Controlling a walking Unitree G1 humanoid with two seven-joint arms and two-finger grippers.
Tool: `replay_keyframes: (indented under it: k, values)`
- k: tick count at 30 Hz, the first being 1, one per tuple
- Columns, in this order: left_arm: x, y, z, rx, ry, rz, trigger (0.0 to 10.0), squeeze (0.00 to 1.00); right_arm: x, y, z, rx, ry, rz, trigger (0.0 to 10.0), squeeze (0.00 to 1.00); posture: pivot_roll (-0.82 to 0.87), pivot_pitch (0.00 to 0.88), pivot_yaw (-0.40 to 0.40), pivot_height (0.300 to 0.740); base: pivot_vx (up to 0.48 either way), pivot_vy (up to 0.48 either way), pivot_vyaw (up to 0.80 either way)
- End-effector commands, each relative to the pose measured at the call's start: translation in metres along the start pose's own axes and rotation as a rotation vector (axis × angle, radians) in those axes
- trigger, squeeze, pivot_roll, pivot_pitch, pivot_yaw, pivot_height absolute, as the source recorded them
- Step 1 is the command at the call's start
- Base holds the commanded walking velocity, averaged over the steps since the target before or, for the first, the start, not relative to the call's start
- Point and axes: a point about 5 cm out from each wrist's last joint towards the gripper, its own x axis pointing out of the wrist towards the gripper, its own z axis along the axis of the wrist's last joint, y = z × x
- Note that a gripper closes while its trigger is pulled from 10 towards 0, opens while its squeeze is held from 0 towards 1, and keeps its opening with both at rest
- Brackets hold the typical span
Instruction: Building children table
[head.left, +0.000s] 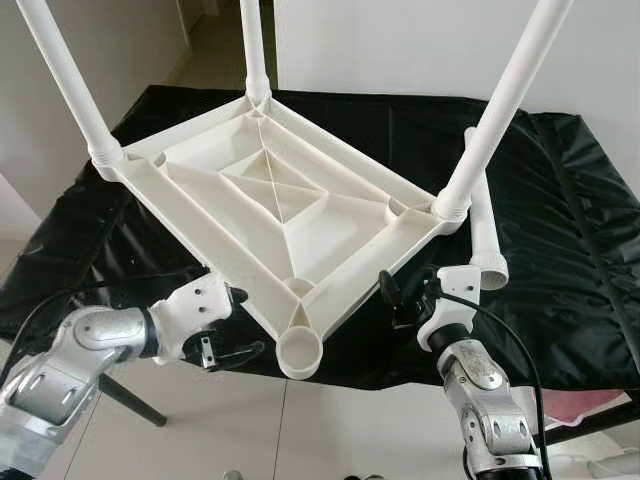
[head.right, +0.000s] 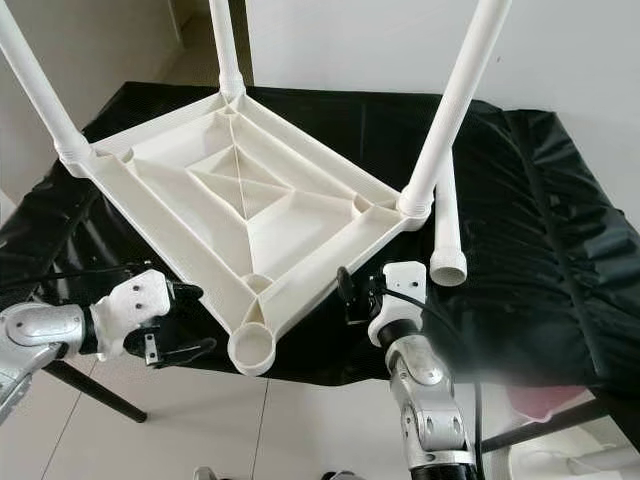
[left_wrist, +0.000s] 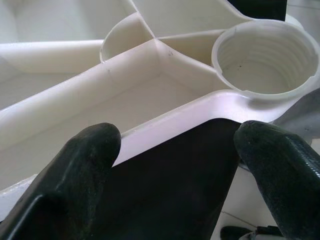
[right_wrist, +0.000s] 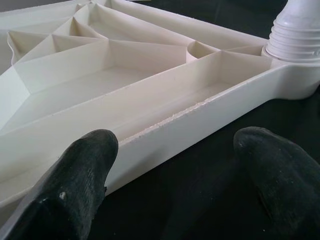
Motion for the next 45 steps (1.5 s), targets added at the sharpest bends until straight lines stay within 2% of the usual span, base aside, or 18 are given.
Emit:
replay_keyframes:
  k: [1,12,17,22,35,43,44,45]
  values:
    - [0.002,-0.007,-0.003,0.012,0.016,-0.105,10.0,0.00,-0.001,-0.002,-0.005,-0.002,0.018,-0.008,10.0,0.00,0.01,0.115,0.017,0.740,0.000,0.000,0.00]
    - [0.008,0.003,-0.002,0.050,0.011,-0.145,10.0,0.00,-0.002,0.000,-0.007,0.002,0.021,-0.011,10.0,0.00,0.00,0.109,0.027,0.740,0.000,0.000,0.00]
    - [0.023,0.008,-0.002,0.073,0.004,-0.169,10.0,0.00,-0.001,0.000,-0.006,0.003,0.012,-0.019,10.0,0.00,-0.01,0.110,0.040,0.740,0.000,0.000,0.00]
    - [0.033,0.009,-0.002,0.089,0.004,-0.199,10.0,0.00,-0.001,-0.002,-0.005,0.001,0.010,-0.030,10.0,0.00,-0.02,0.120,0.050,0.740,0.000,0.000,0.00]
    - [0.046,0.004,-0.008,0.130,0.035,-0.299,10.0,0.00,-0.004,-0.003,-0.005,0.003,0.009,-0.050,10.0,0.00,-0.03,0.130,0.073,0.740,0.000,0.000,0.00]
    - [0.062,0.005,0.004,0.181,0.008,-0.374,10.0,0.00,-0.005,0.002,-0.008,0.010,0.014,-0.045,10.0,0.00,-0.03,0.135,0.083,0.740,0.000,0.000,0.00]
    - [0.063,0.005,0.005,0.184,0.007,-0.383,9.0,0.00,-0.006,0.003,-0.008,0.010,0.014,-0.043,10.0,0.00,-0.03,0.135,0.083,0.740,0.000,0.000,0.00]
    - [0.063,0.005,0.005,0.184,0.007,-0.383,9.0,0.00,-0.006,0.003,-0.008,0.010,0.014,-0.043,10.0,0.00,-0.03,0.135,0.083,0.740,0.000,0.000,0.00]
